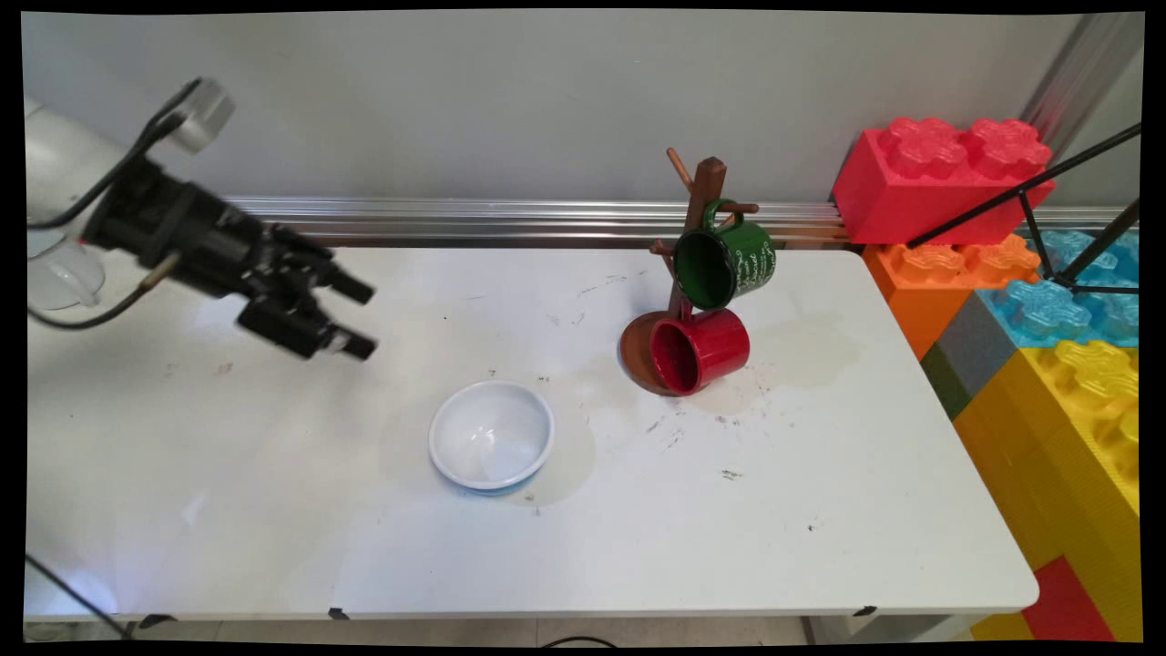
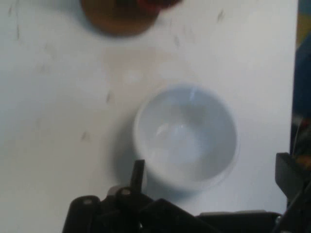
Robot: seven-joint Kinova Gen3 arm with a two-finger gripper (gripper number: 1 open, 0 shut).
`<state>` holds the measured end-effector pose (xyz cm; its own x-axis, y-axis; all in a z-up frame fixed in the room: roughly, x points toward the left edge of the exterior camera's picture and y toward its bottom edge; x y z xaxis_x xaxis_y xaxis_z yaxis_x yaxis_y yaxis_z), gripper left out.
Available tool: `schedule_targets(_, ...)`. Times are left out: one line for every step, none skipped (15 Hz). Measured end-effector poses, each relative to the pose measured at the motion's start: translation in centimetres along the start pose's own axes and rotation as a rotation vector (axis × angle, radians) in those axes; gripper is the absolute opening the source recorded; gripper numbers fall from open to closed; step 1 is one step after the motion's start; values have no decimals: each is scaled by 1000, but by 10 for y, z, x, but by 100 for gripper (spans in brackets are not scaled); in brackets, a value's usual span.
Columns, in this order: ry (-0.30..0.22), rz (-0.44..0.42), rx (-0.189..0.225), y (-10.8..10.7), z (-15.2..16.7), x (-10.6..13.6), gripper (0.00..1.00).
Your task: Pick up the green mug from the rack
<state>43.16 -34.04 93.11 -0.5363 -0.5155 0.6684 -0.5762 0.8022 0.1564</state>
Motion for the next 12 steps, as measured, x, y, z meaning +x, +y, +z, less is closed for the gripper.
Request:
schedule_targets(36,-7,-14,-1,5,8,100)
schedule_targets(76,-15,-29,-2,10,17,100)
schedule_targets(112,-24,-42,-3,14,25,100)
schedule_targets(141,-29,-51,-3,18,32,100)
schedule_targets(160,-31,-56,-3,19,36,100)
schedule_targets(186,-33,-62,-3,21,41,100)
schedule_targets(212,-31,-67,-2,23,47,100)
schedule_targets(234,-26,-69,-1,24,52,100)
schedule_targets(249,-21,-71,0,25,56,100)
schedule_targets(265,-16,-74,2,26,59,100)
schedule_targets(278,-11,-76,4,28,63,100)
schedule_targets(285,-7,-77,5,30,65,100)
